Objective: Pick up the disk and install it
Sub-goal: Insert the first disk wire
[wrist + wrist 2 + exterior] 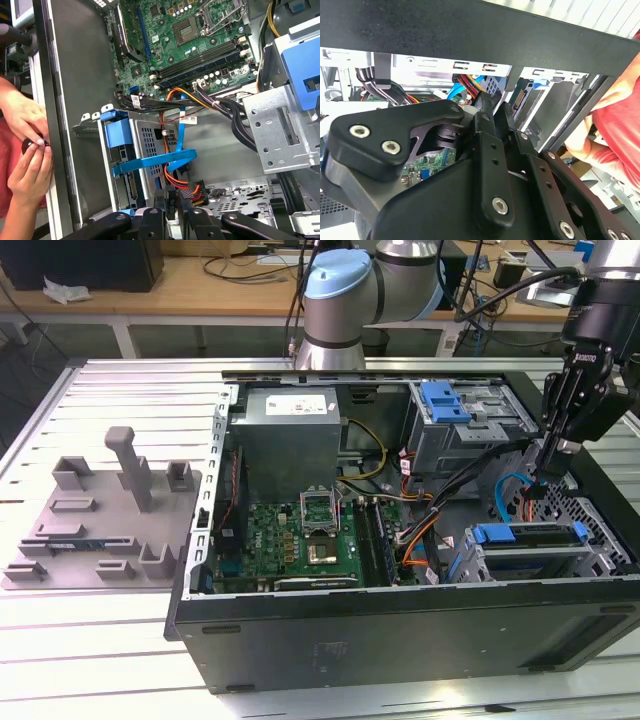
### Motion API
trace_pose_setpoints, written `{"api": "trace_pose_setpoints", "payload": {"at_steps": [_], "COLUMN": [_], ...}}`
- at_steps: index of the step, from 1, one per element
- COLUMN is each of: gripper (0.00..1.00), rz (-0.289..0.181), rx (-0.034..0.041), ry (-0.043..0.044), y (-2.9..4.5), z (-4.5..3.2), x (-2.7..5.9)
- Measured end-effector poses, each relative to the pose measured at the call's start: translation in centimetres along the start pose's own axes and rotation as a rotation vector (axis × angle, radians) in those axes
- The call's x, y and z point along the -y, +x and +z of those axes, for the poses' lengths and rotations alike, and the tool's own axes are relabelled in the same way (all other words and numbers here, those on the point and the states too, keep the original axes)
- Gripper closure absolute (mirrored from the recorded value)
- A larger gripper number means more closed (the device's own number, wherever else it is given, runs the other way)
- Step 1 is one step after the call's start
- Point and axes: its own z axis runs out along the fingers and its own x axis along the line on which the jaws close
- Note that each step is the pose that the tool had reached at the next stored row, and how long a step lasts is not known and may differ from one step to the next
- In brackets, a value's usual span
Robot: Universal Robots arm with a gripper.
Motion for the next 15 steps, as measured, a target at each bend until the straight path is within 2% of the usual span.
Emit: {"api": "trace_pose_setpoints", "payload": {"at_steps": [4,7,10,15], "gripper": [0.75,0.75,0.75,0.75], "rz": [0.000,0.003,0.006,0.009], "rx": [-0.0023,-0.0041,-0.0028,-0.0018], "ry": [0.0012,0.0089,0.0157,0.0211], "y": [-0.03,-0.06,-0.04,-0.06], "z": [0.02,0.06,0.21,0.31], "x": [-0.01,-0.08,-0.37,-0.49]}}
